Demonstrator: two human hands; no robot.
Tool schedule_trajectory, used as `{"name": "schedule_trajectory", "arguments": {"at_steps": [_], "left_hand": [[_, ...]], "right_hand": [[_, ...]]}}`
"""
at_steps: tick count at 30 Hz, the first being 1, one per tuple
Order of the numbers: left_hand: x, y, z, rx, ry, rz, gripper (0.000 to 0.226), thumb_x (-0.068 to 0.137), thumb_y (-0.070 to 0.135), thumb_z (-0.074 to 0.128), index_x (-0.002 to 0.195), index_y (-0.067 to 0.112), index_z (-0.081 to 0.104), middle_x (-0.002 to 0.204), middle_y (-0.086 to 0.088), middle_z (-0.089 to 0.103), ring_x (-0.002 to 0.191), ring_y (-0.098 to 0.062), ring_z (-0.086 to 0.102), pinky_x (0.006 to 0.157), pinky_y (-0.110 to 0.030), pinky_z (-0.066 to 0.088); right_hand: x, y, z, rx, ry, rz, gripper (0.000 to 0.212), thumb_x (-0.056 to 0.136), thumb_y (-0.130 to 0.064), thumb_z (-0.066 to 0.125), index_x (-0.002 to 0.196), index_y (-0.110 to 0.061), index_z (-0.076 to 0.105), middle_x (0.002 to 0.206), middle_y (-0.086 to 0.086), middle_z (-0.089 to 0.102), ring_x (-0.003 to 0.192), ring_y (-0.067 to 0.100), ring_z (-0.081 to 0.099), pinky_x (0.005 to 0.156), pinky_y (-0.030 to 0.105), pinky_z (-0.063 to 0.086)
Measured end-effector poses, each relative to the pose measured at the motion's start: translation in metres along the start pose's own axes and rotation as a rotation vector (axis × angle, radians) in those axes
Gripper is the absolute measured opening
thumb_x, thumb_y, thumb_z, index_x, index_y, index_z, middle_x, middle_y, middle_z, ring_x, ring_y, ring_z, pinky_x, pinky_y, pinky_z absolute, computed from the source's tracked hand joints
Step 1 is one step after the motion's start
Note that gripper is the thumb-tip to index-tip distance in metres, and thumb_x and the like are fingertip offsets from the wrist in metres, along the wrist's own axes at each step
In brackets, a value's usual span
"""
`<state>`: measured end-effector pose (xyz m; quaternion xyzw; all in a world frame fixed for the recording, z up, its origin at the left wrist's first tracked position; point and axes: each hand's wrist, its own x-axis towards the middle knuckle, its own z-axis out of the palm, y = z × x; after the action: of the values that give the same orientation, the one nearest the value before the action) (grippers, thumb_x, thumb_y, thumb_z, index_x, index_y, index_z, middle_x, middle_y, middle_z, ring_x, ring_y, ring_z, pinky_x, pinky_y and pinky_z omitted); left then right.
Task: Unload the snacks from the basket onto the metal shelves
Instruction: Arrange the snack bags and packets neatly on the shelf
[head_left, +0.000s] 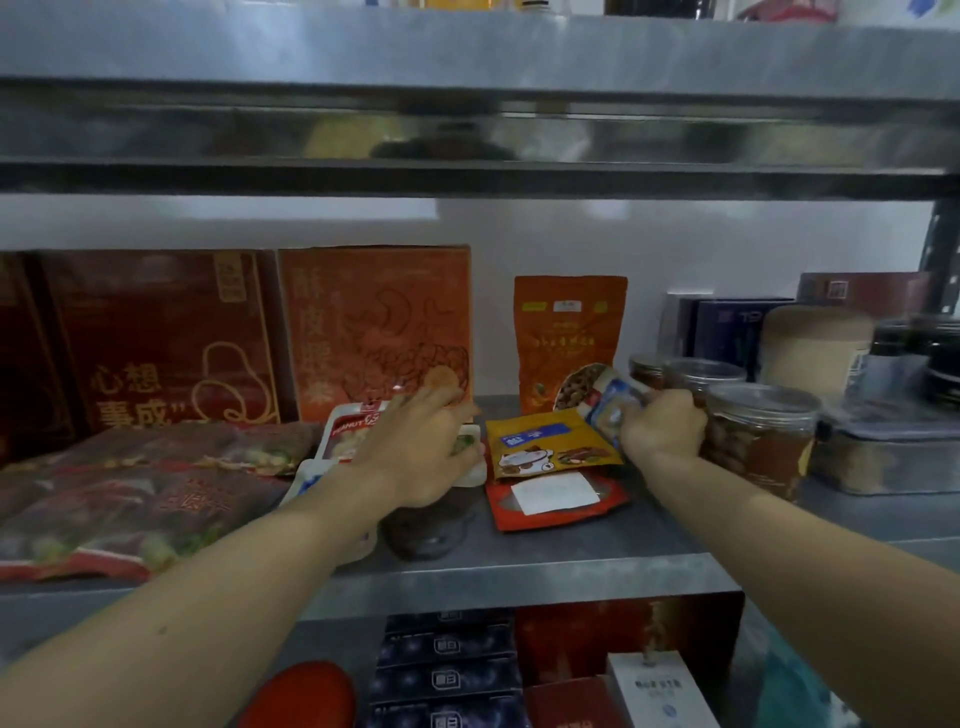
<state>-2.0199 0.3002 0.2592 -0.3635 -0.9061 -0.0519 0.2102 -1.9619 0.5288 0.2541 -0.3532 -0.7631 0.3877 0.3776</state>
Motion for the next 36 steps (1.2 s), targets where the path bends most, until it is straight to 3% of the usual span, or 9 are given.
{"name": "schedule_trajectory", "arguments": {"at_steps": [7,10,14,18,20,24,27,32,36], "left_hand": [[-0.018,-0.017,-0.017,-0.005,0.05,0.012,0.053,0.097,0.043,0.05,0.145,0.024,0.041,0.154,0.002,0.034,0.136,-0.022,0.034,0.107,-0.034,0.026],[-0.031,-0.03,-0.018,-0.004,0.023,0.0,0.048,0.097,0.05,0.046,0.137,0.024,0.05,0.14,-0.002,0.05,0.126,-0.025,0.043,0.103,-0.037,0.032],[-0.053,-0.048,-0.016,0.076,-0.084,0.017,0.04,0.094,0.051,0.047,0.12,0.024,0.062,0.128,0.002,0.059,0.121,-0.024,0.049,0.098,-0.039,0.037],[-0.074,-0.063,-0.012,-0.005,-0.207,-0.039,0.047,0.095,0.061,0.038,0.103,0.024,0.065,0.115,0.002,0.06,0.112,-0.024,0.052,0.094,-0.041,0.038],[-0.083,-0.066,-0.013,-0.046,-0.231,-0.056,0.053,0.095,0.065,0.03,0.103,0.026,0.065,0.117,0.003,0.058,0.113,-0.023,0.052,0.097,-0.045,0.037],[-0.093,-0.069,-0.013,-0.089,-0.28,-0.082,0.06,0.096,0.066,0.022,0.13,0.029,0.055,0.142,0.002,0.05,0.135,-0.022,0.039,0.111,-0.05,0.027],[-0.098,-0.069,-0.009,-0.09,-0.312,-0.086,0.063,0.095,0.069,0.02,0.137,0.031,0.048,0.15,0.003,0.043,0.139,-0.022,0.034,0.113,-0.05,0.024],[-0.099,-0.07,-0.004,-0.066,-0.306,-0.084,0.074,0.091,0.074,0.017,0.148,0.031,0.035,0.157,0.005,0.031,0.145,-0.02,0.025,0.115,-0.048,0.016],[-0.099,-0.066,-0.007,-0.063,-0.331,-0.102,0.08,0.087,0.079,0.016,0.147,0.03,0.037,0.156,0.003,0.033,0.144,-0.02,0.026,0.113,-0.048,0.019]], "right_hand": [[-0.036,-0.04,-0.032,-0.011,0.215,-0.432,0.027,0.099,-0.01,0.053,0.118,0.007,0.061,0.118,0.024,0.059,0.108,0.034,0.056,0.073,0.029,0.037],[-0.055,-0.052,-0.03,0.15,0.122,-0.293,0.03,0.094,-0.011,0.062,0.122,-0.001,0.063,0.119,0.013,0.062,0.103,0.019,0.057,0.069,0.022,0.041],[-0.086,-0.059,-0.011,0.375,-0.104,0.051,0.029,0.087,-0.006,0.07,0.116,-0.007,0.066,0.109,0.01,0.067,0.086,0.022,0.068,0.061,0.03,0.058],[-0.121,-0.058,0.016,0.444,-0.208,0.187,0.013,0.075,-0.002,0.075,0.085,-0.004,0.066,0.094,0.015,0.07,0.081,0.033,0.07,0.076,0.046,0.06],[-0.136,-0.055,0.026,0.461,-0.276,0.201,0.018,0.069,-0.005,0.074,0.083,-0.002,0.063,0.093,0.016,0.07,0.081,0.033,0.07,0.076,0.047,0.06],[-0.164,-0.056,0.031,0.232,-0.372,0.131,0.03,0.067,-0.018,0.078,0.084,0.0,0.062,0.091,0.013,0.068,0.081,0.029,0.067,0.061,0.036,0.057],[-0.177,-0.055,0.026,-0.093,-0.406,0.004,0.032,0.081,-0.033,0.074,0.088,-0.007,0.057,0.089,0.009,0.059,0.076,0.024,0.057,0.046,0.026,0.033],[-0.188,-0.057,0.017,-0.483,-0.436,-0.197,0.059,0.087,-0.066,0.049,0.117,-0.016,0.06,0.118,0.007,0.062,0.108,0.029,0.058,0.083,0.036,0.047],[-0.191,-0.06,0.015,-0.618,-0.471,-0.277,0.069,0.09,-0.071,0.036,0.129,-0.019,0.056,0.134,0.008,0.055,0.123,0.03,0.049,0.102,0.046,0.038]]}}
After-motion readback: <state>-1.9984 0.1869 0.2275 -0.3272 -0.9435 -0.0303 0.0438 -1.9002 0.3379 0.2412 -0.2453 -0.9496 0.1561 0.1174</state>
